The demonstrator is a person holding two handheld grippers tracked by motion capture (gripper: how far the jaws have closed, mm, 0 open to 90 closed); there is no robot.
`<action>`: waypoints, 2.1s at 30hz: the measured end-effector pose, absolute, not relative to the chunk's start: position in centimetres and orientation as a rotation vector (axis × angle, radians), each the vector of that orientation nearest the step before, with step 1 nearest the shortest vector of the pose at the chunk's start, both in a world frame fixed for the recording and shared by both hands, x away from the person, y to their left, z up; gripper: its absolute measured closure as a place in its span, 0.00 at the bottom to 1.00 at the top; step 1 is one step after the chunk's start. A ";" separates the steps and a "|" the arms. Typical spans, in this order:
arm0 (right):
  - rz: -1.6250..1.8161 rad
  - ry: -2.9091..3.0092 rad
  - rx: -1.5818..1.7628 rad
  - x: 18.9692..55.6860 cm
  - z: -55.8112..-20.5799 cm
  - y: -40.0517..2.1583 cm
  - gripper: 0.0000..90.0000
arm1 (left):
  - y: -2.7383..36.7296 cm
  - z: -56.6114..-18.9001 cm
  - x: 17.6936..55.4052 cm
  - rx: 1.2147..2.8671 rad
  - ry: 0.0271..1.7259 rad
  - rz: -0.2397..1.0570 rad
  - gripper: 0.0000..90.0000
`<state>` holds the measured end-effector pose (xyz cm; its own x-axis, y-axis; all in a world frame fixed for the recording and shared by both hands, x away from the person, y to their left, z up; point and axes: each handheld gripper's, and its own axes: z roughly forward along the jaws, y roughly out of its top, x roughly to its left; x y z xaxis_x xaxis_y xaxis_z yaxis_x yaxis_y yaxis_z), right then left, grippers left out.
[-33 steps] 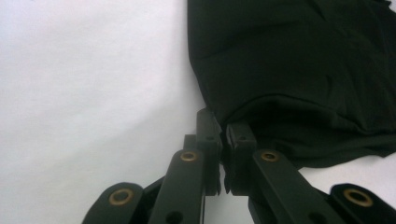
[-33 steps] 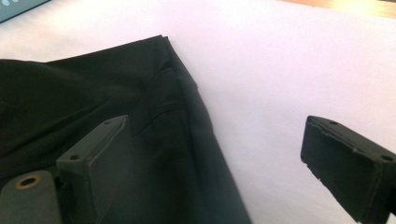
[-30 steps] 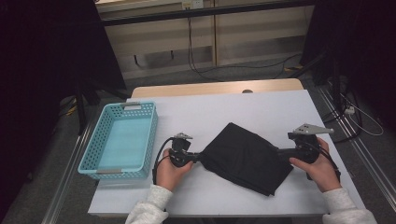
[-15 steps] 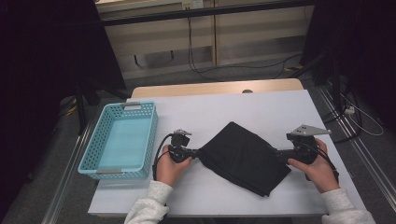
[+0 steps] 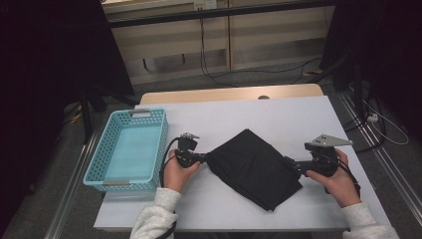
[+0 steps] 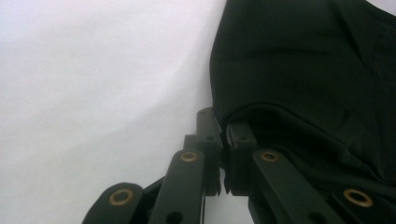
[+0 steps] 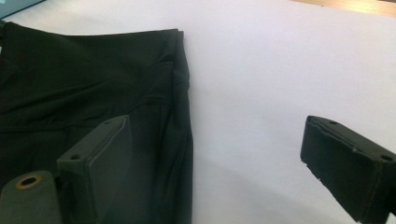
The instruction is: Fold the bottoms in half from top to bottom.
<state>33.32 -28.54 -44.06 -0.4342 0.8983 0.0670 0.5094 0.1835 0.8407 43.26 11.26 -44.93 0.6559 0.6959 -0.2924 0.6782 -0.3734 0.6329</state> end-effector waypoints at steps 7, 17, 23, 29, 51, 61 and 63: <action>1.170 2.043 1.307 33.3 -44.3 -27.8 0.09 | 11.7 -44.7 44.3 2.098 1.090 0.045 0.96; 1.176 2.028 1.301 33.2 -44.3 -28.0 0.09 | 11.7 -44.4 45.4 2.115 1.146 0.041 0.96; 1.177 2.019 1.295 33.2 -44.3 -28.2 0.09 | 11.7 -44.2 45.9 2.107 1.166 0.045 0.96; 1.190 2.024 1.292 33.1 -44.2 -27.8 0.09 | 12.6 -43.9 46.8 2.085 1.196 0.077 0.96; 1.151 2.054 1.290 33.6 -45.3 -24.5 0.13 | 13.8 -42.6 43.3 2.031 1.208 0.206 0.29; 1.077 2.140 1.305 33.6 -46.7 -21.6 0.31 | 13.1 -42.5 42.9 2.072 1.153 0.215 0.24; 1.052 2.146 1.340 33.3 -47.0 -21.7 0.32 | 13.0 -42.7 42.9 2.089 1.146 0.240 0.24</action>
